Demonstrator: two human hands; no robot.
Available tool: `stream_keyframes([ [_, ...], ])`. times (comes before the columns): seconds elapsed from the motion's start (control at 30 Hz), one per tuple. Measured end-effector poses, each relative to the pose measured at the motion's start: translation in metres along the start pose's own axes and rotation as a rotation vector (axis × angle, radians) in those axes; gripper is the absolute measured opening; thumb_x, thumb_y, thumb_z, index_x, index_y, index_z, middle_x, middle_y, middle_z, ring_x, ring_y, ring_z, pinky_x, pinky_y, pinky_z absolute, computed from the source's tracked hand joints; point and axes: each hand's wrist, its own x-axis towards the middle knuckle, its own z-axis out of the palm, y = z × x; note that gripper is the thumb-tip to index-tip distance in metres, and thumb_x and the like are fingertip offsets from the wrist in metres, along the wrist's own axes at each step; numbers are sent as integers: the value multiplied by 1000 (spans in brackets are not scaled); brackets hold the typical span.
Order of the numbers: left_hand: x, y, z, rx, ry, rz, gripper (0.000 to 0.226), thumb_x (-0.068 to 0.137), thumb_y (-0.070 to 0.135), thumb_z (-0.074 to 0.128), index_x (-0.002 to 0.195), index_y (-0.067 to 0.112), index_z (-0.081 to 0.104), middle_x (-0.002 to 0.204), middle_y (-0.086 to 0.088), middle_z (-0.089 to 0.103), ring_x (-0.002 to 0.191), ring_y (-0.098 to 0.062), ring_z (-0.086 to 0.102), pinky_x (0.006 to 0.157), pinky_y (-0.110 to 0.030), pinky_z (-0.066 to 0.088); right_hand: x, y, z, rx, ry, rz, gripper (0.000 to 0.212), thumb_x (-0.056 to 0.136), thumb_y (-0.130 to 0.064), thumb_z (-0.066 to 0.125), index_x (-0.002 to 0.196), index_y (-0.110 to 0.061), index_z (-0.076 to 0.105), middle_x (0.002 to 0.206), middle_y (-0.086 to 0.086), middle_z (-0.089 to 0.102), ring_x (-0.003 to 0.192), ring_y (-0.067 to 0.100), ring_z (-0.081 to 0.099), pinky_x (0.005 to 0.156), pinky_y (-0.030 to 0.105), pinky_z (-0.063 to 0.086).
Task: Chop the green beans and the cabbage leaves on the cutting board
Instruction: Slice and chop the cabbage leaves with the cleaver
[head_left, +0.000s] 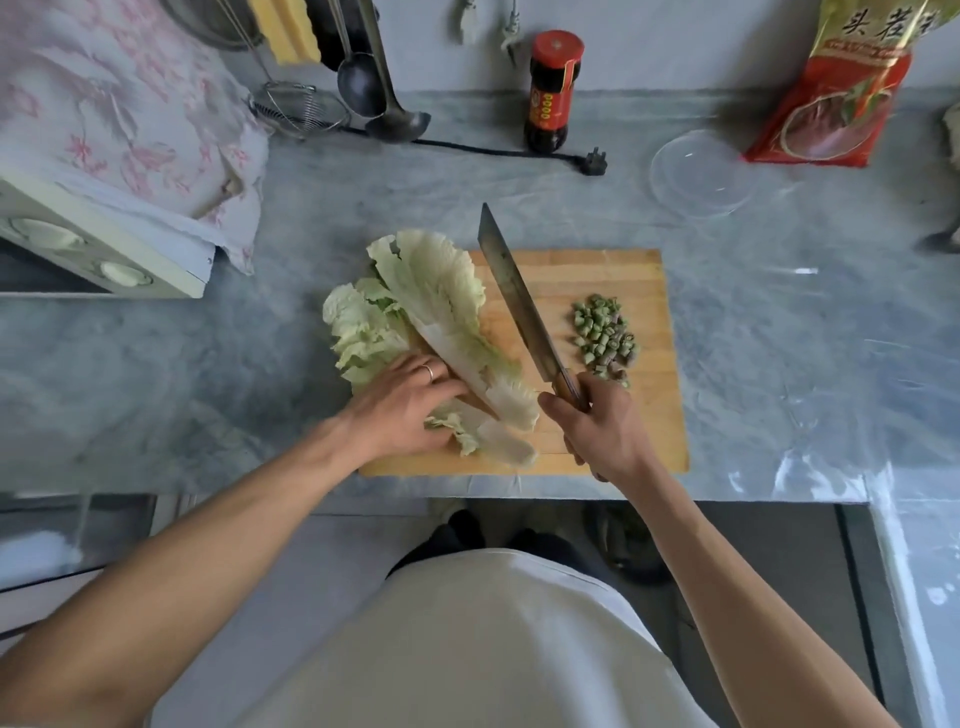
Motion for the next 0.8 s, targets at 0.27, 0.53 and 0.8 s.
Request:
stream_keyframes([
  [0.27, -10, 36, 14, -147, 76, -103, 42, 74, 40, 76, 114, 26, 72, 103, 2, 59, 92, -23, 59, 77, -32, 50, -1, 3, -15, 14, 0, -25, 38, 91, -24, 65, 83, 10, 48, 58, 15, 55, 38, 17, 46, 34, 22, 34],
  [0.53, 24, 96, 35, -250, 203, -136, 45, 75, 32, 78, 118, 19, 71, 105, -4, 68, 99, -25, 65, 77, -34, 57, -5, 10, -37, 13, 50, -18, 38, 91, -25, 65, 80, 8, 48, 57, 15, 54, 32, 12, 40, 33, 23, 33],
  [0.8, 37, 72, -1, -435, 282, -165, 43, 91, 44, 58, 120, 13, 65, 114, -1, 67, 102, -15, 63, 85, -34, 55, -3, 12, -40, -7, 44, -2, 34, 93, -28, 64, 80, 2, 52, 55, 12, 57, 31, 12, 41, 34, 24, 35],
])
